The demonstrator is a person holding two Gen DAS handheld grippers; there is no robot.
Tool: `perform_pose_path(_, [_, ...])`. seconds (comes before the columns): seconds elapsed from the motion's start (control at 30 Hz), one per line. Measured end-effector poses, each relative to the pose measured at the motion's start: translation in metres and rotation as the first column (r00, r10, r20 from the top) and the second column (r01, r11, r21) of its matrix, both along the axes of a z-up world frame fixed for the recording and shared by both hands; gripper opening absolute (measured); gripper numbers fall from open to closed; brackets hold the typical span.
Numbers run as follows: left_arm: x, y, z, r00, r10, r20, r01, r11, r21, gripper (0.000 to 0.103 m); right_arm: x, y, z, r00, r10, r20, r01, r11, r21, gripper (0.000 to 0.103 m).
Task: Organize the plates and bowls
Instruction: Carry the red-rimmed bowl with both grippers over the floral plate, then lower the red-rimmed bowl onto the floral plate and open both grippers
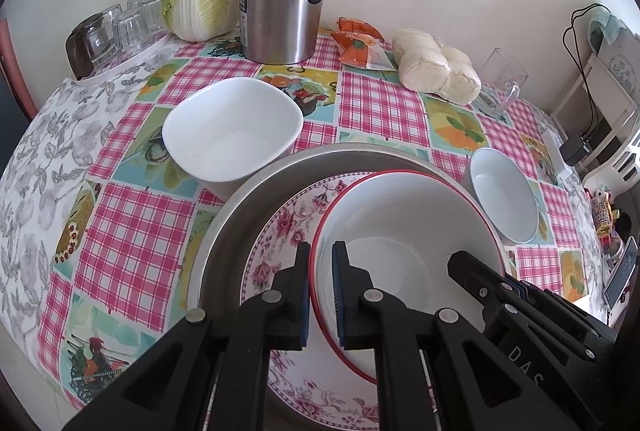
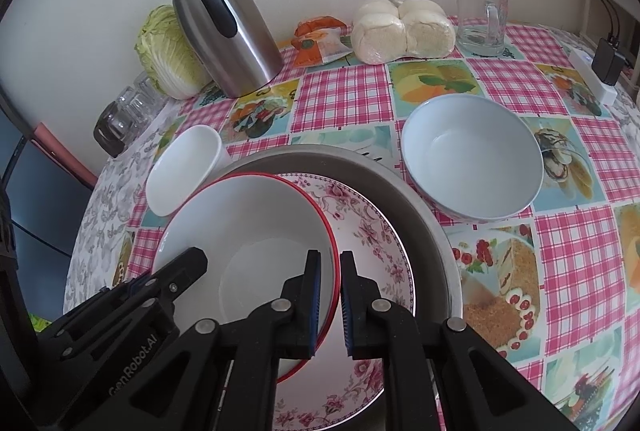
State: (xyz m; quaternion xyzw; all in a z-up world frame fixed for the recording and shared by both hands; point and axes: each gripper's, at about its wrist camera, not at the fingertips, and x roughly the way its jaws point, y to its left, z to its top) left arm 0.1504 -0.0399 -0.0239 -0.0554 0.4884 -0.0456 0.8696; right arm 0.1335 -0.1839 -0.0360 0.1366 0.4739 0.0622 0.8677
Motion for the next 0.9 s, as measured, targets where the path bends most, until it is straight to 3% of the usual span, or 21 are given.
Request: perform_pose_path(0.9, [0.0014,0.0073,-0.0017,0.999,0.037,-0.019,-0.037,0.999,-0.016,0.013,0.0008,-0.0012,-0.0014,1.0,0.003,0.004,-0.003,0.999,0.04,0.015])
